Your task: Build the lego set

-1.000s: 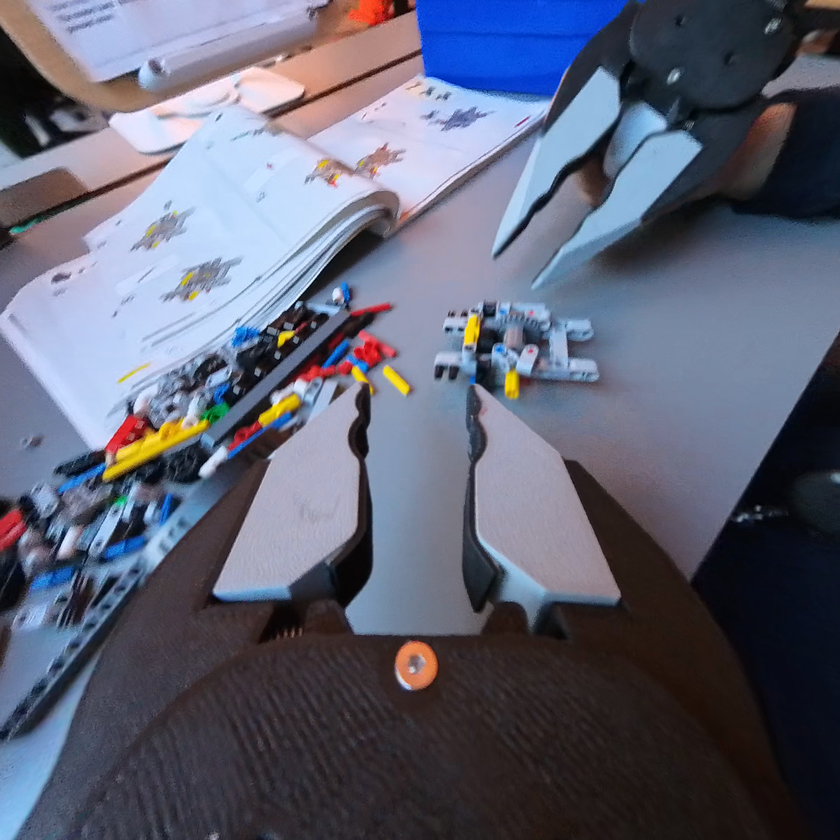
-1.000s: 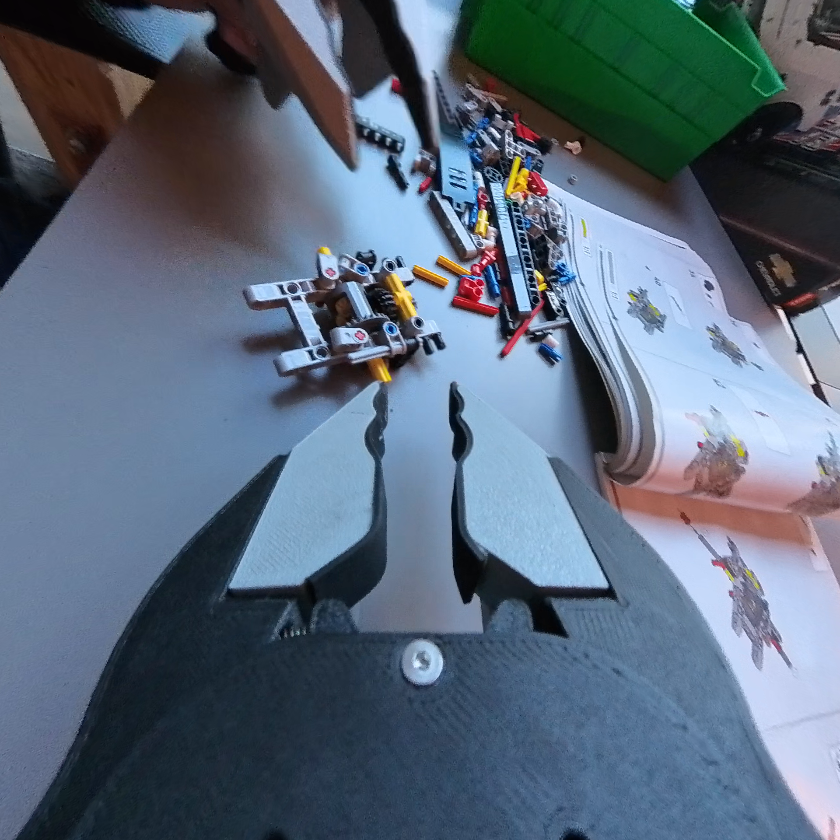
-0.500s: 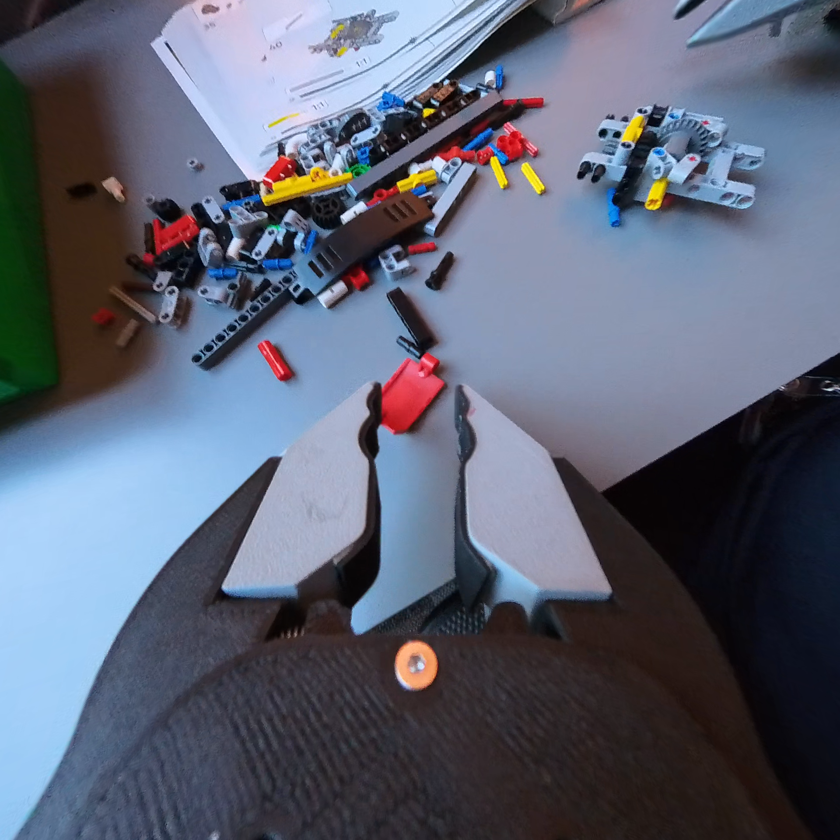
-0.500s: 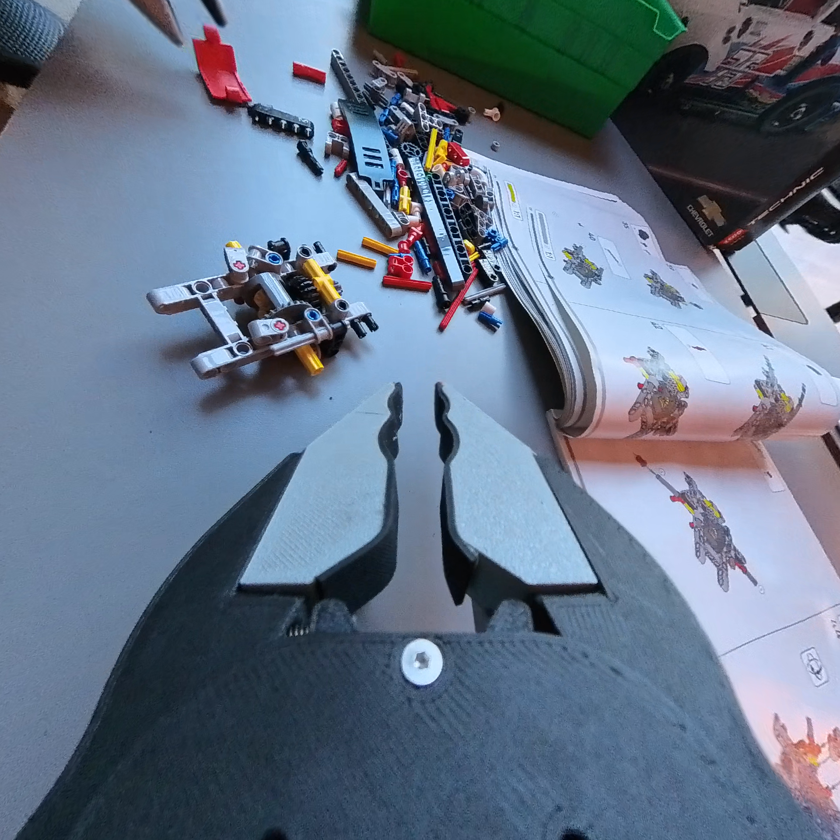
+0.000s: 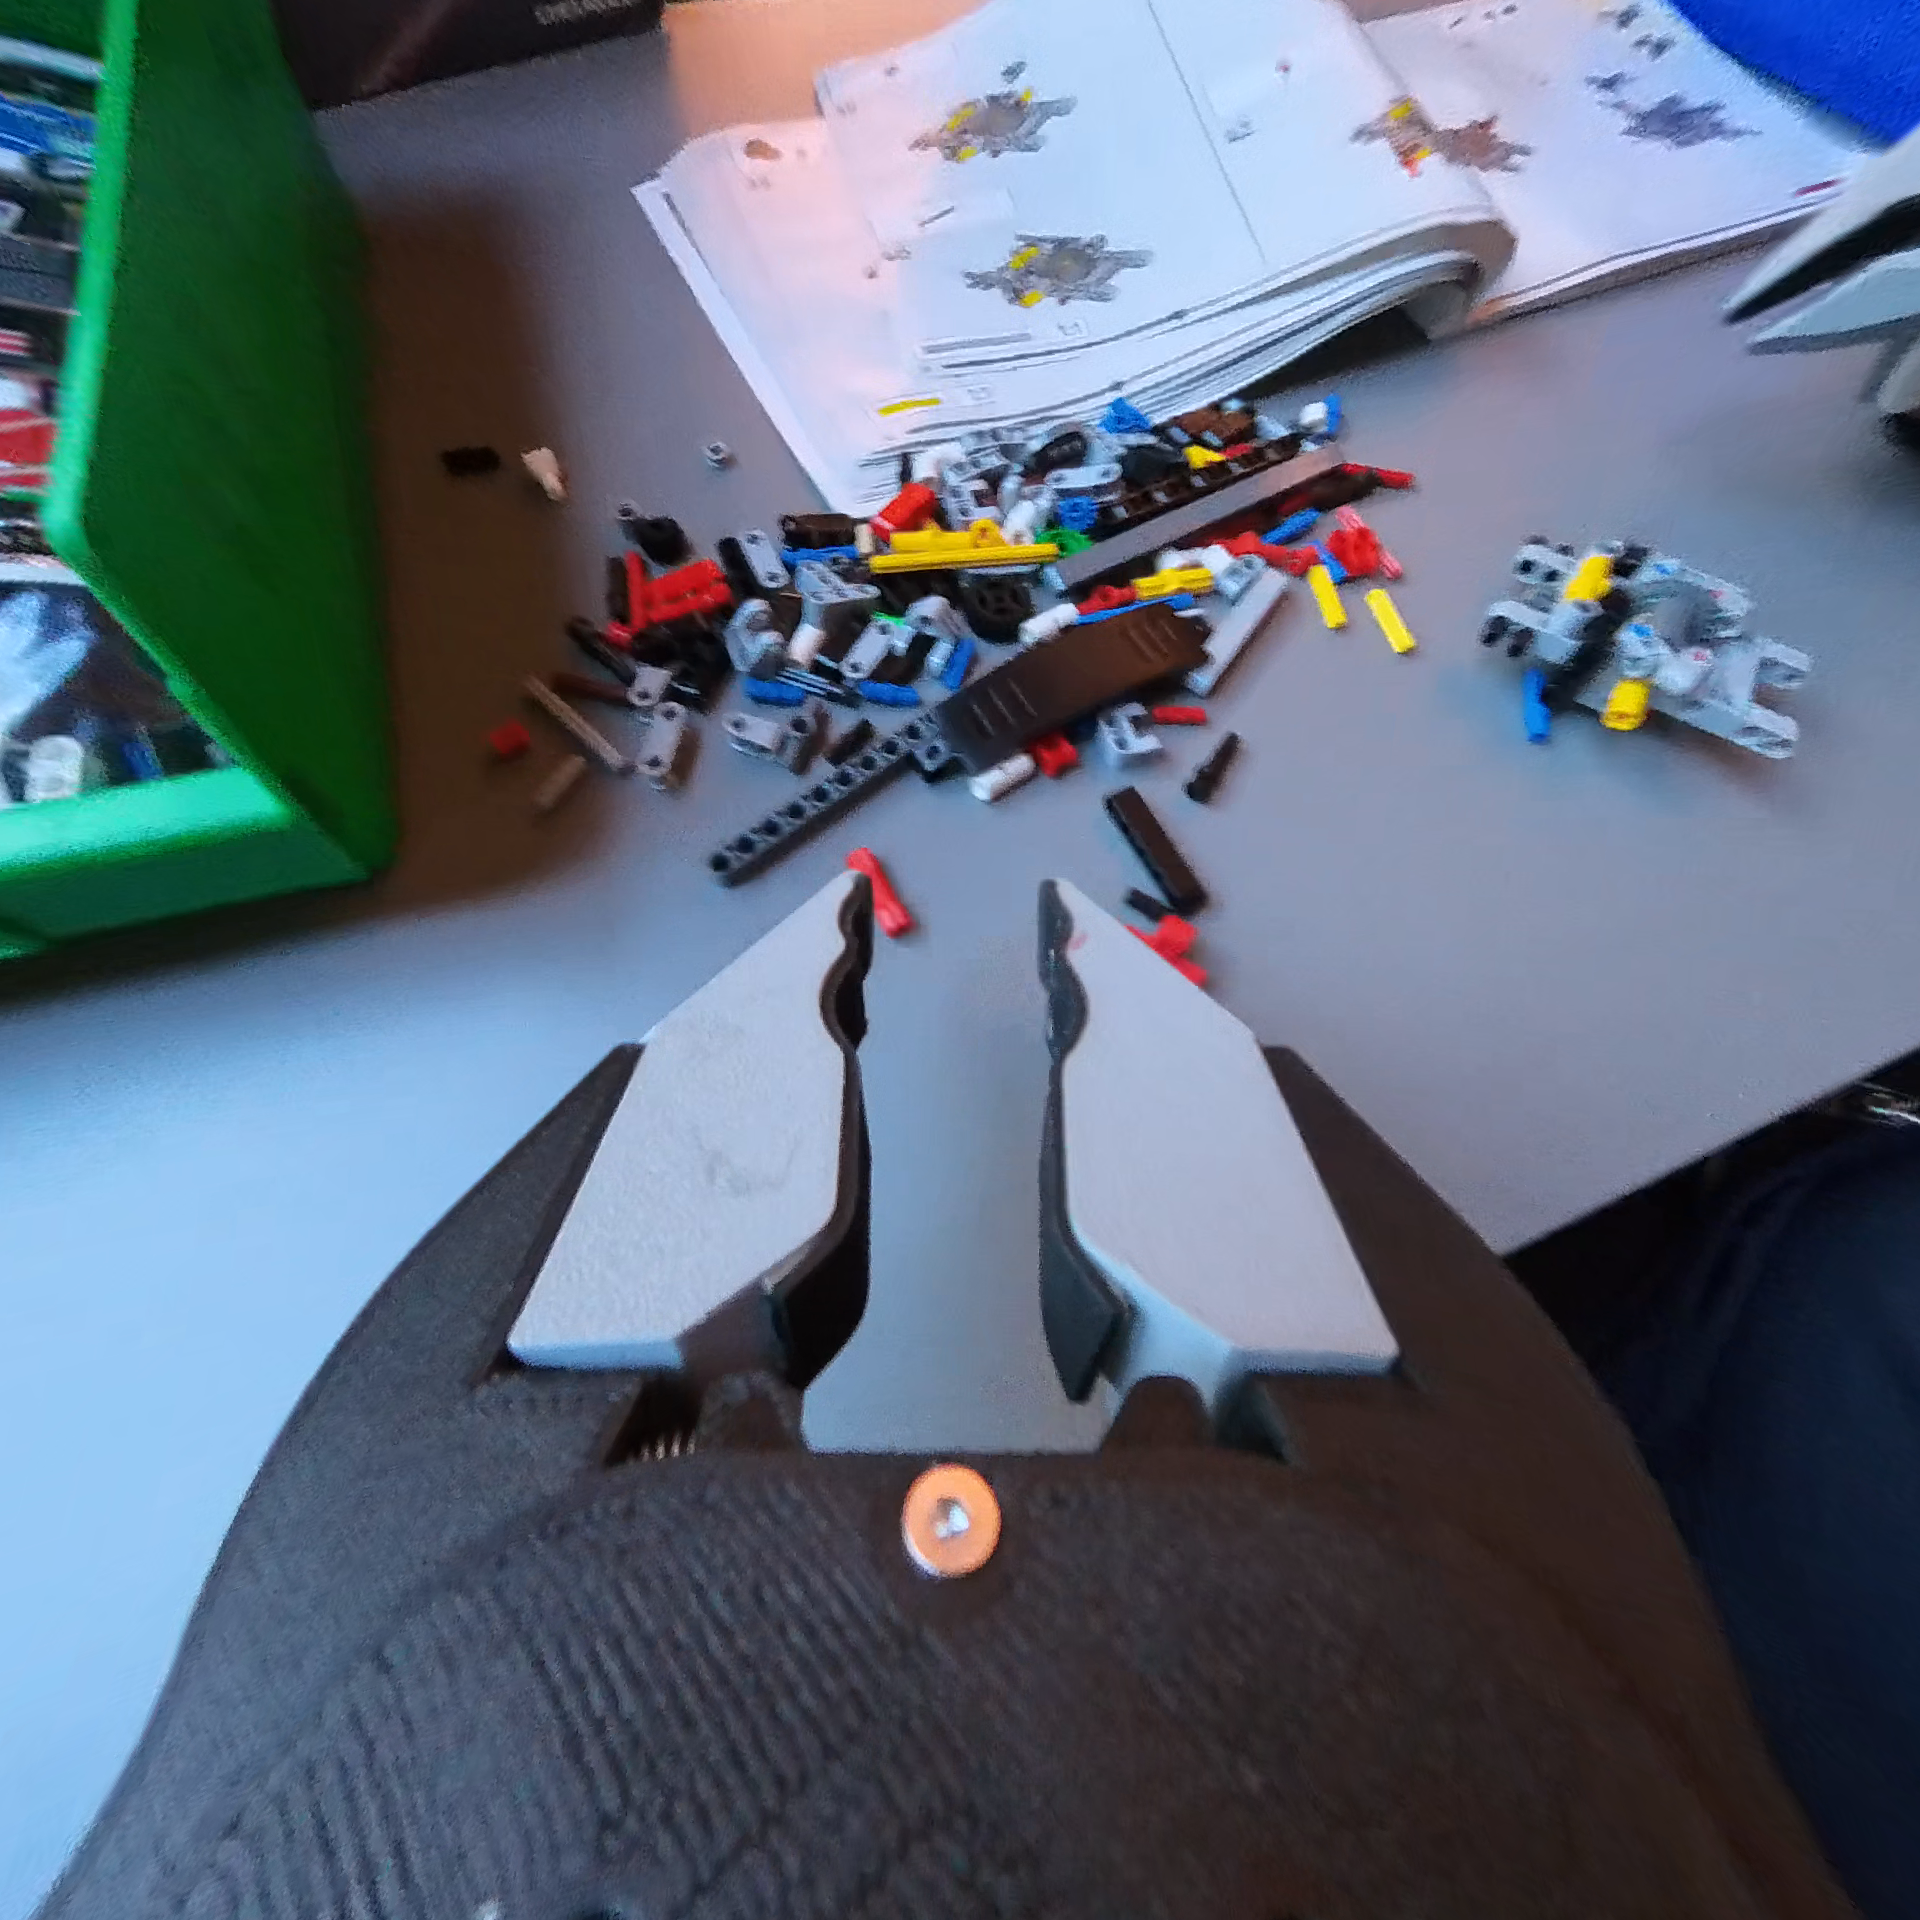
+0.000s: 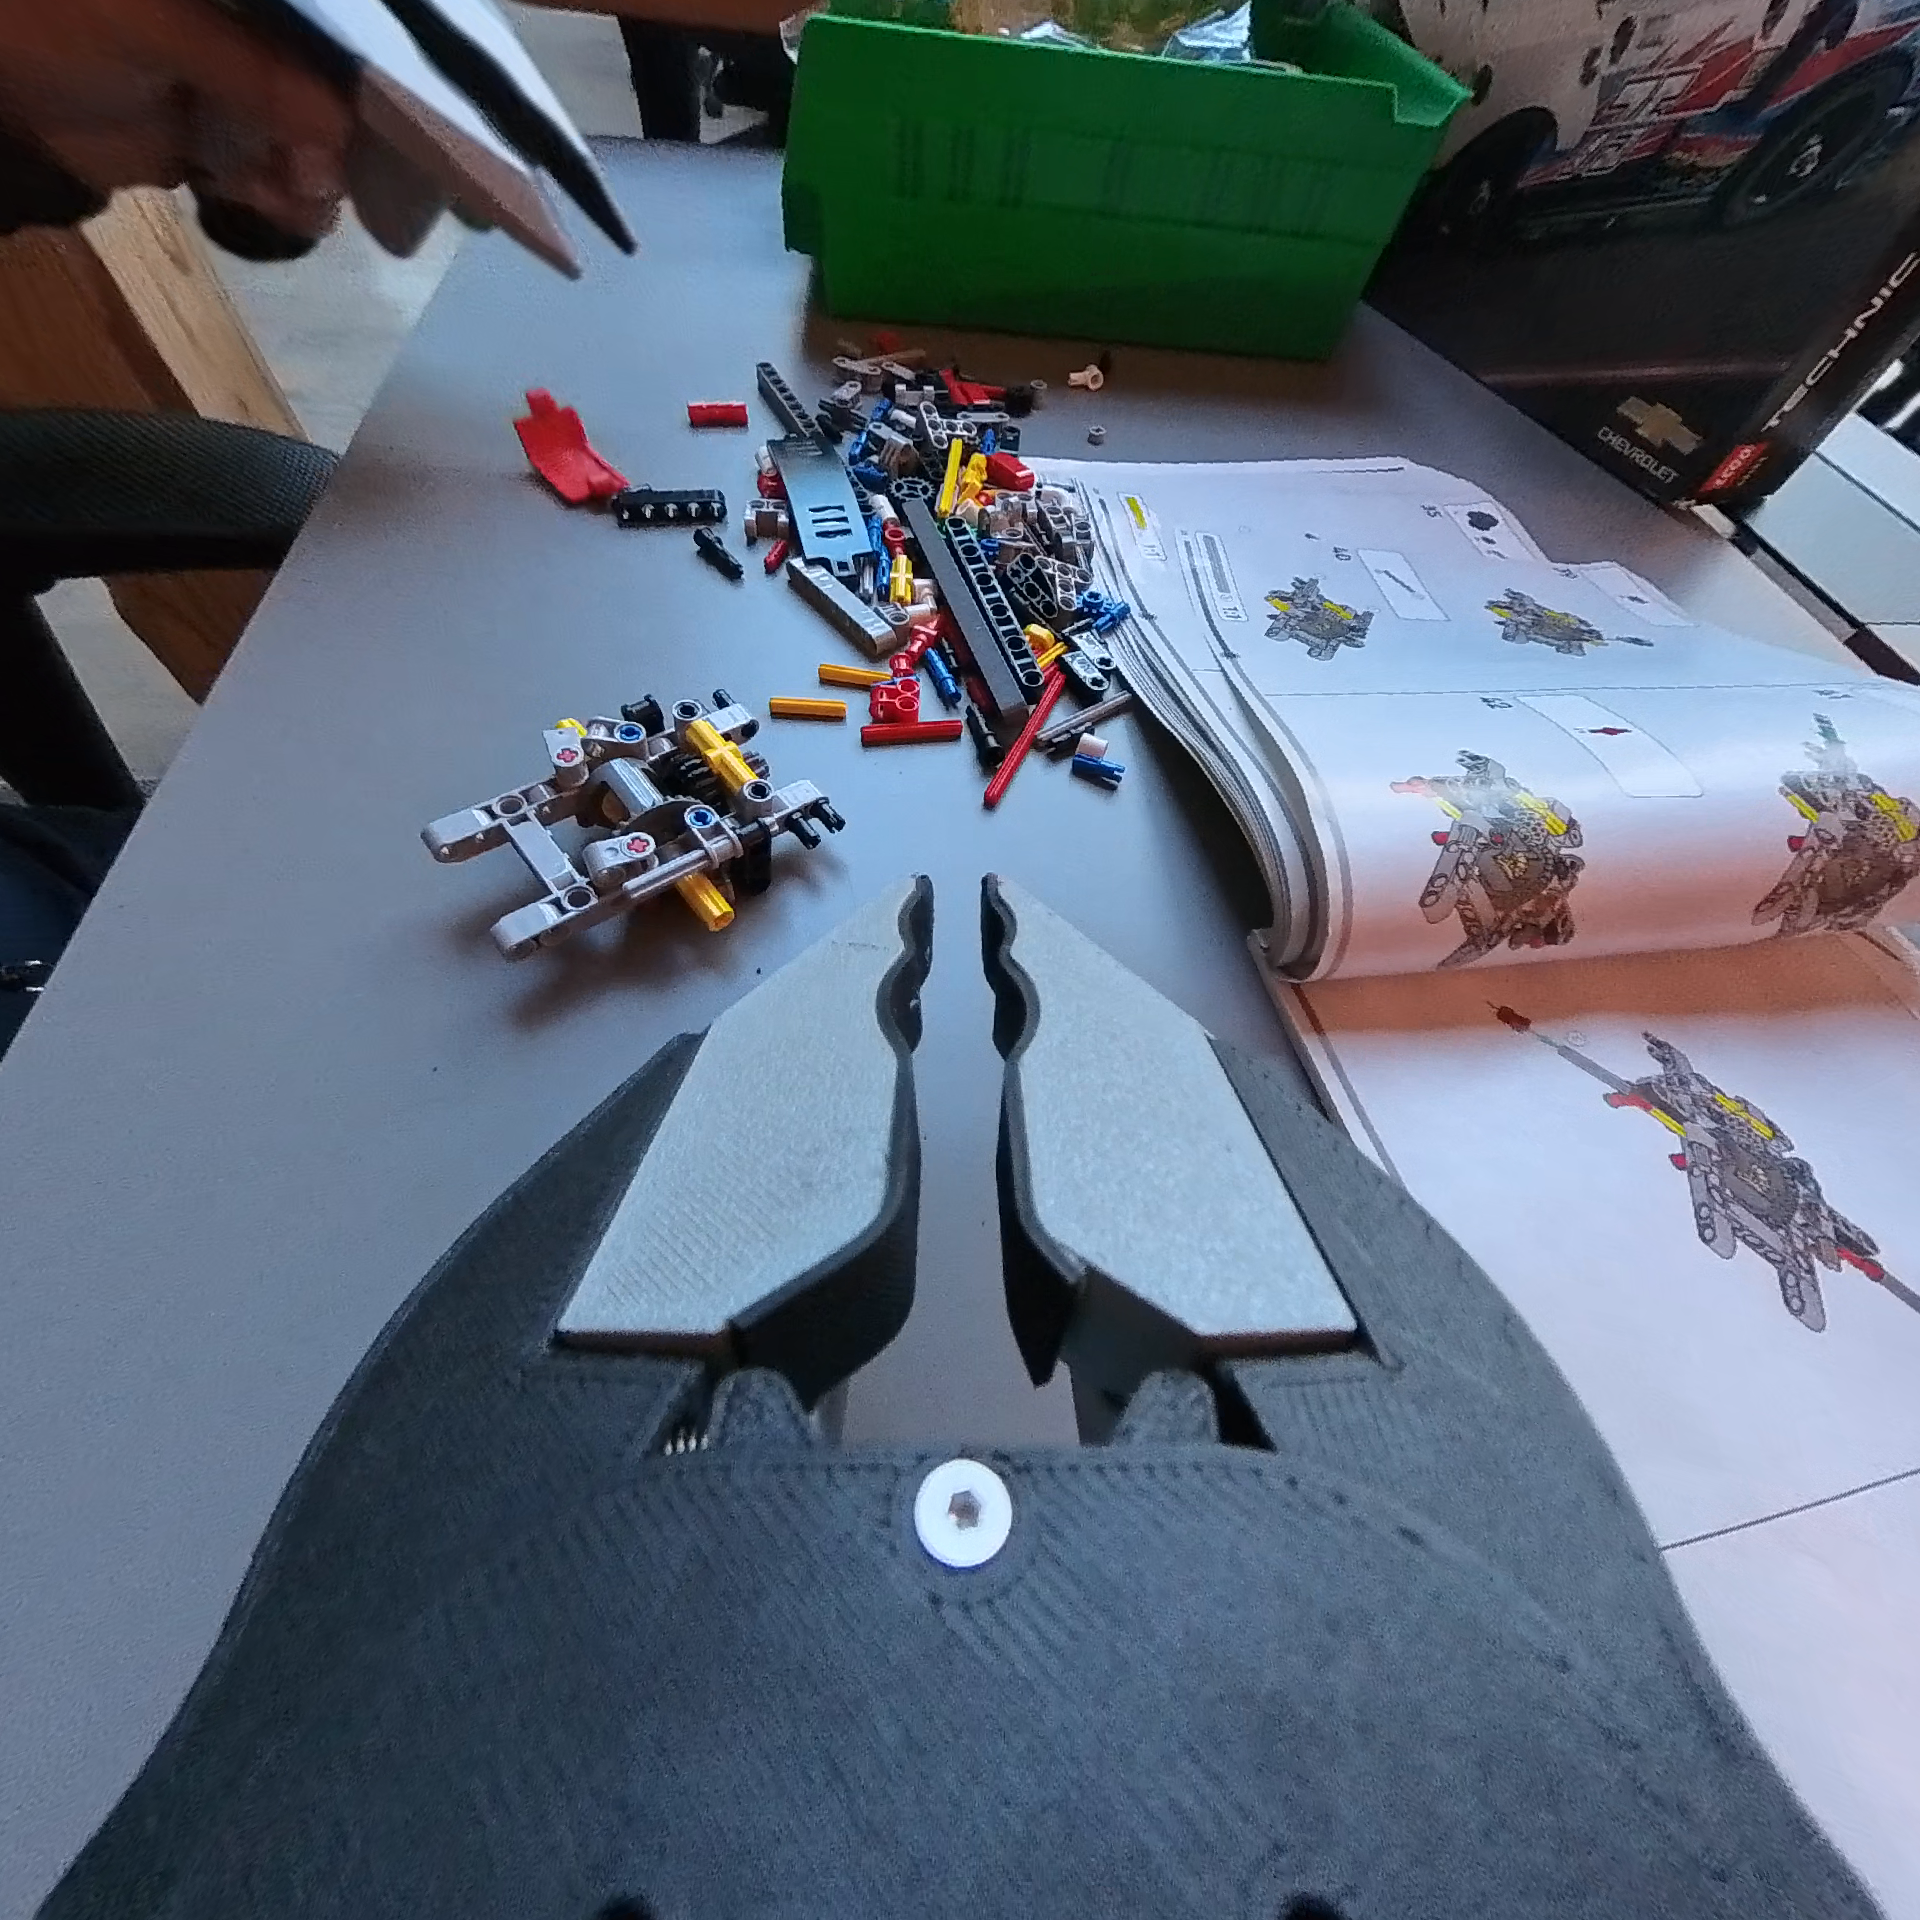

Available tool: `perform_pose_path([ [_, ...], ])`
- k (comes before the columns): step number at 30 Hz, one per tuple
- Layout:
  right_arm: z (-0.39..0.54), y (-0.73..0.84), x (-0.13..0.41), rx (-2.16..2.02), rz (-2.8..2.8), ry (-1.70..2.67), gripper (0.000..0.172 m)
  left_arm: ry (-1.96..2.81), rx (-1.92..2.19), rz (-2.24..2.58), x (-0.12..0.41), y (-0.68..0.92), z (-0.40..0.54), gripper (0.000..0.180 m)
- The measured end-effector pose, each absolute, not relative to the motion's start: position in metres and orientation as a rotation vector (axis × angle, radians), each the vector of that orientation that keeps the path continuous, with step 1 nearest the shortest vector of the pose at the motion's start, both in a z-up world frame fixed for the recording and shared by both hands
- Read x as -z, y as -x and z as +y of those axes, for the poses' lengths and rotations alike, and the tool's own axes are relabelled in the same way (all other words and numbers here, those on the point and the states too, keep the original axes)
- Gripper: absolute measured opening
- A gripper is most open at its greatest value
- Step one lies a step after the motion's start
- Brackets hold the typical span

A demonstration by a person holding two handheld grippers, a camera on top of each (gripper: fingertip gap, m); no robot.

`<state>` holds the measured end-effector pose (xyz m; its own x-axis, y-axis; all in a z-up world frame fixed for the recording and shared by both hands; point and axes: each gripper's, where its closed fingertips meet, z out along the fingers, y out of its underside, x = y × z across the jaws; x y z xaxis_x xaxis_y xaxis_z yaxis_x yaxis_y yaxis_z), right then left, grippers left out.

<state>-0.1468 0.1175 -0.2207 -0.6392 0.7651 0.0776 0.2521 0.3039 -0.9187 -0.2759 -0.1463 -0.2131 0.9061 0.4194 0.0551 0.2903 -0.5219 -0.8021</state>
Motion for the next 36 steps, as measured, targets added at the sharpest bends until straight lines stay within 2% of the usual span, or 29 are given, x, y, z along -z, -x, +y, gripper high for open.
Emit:
perform_pose_path([
  [13,0.113,0.145,0.225,-1.304,-2.111,0.879,0.006,2.468,-0.353,-0.575,0.219,0.364,-0.126,0.023],
  [19,0.112,0.143,0.226,-1.297,-2.125,0.858,0.006,2.718,-0.386,-0.585,0.25,0.391,-0.118,0.014],
  [23,0.11,0.142,0.227,-1.285,-2.136,0.843,0.006,2.836,-0.443,-0.596,0.267,0.398,-0.127,0.017],
  [28,0.111,0.141,0.231,-1.263,-2.16,0.838,0.006,2.795,-0.571,-0.508,0.255,0.398,-0.12,0.016],
  [36,0.122,0.146,0.229,-1.248,-2.117,0.871,0.006,2.749,-0.553,-0.361,0.237,0.38,-0.094,0.016],
])
